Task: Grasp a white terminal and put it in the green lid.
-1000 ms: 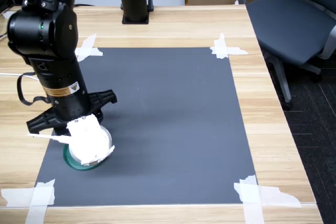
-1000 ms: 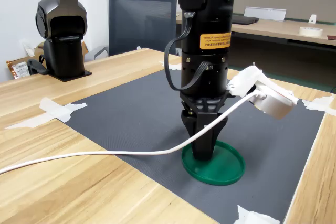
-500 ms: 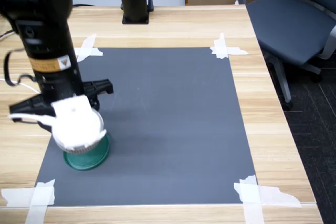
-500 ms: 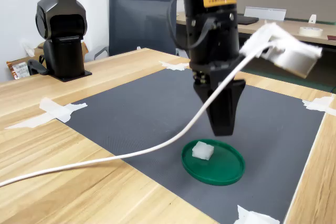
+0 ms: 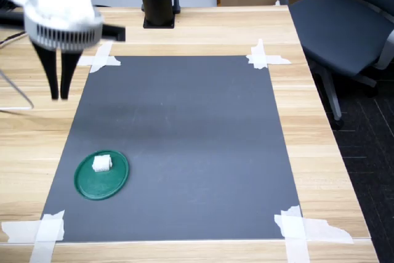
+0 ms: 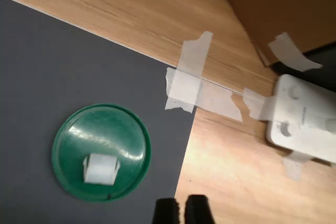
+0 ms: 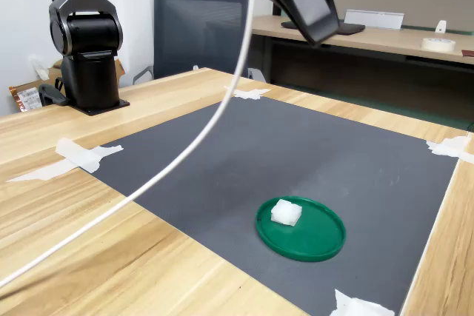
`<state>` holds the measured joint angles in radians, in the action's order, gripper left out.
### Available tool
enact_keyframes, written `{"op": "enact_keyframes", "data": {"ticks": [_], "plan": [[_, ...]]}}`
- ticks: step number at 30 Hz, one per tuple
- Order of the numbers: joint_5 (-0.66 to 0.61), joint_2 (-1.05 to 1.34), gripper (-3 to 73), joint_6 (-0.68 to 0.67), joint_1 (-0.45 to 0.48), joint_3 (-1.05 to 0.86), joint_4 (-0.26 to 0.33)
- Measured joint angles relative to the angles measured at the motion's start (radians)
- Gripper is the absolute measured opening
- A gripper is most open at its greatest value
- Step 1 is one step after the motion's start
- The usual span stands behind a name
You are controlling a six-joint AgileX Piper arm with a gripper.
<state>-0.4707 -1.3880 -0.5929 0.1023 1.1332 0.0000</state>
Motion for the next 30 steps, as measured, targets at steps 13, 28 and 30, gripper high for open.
{"op": "enact_keyframes", "data": {"ticks": [13,28,30], "plan": [[0.194,0.498,-2.5,0.006,0.0,-0.453,0.279],[0.224,1.15,-2.7,-0.013,0.0,-0.968,0.472],[0.247,1.209,-2.7,-0.014,0.0,-1.023,0.473]]}}
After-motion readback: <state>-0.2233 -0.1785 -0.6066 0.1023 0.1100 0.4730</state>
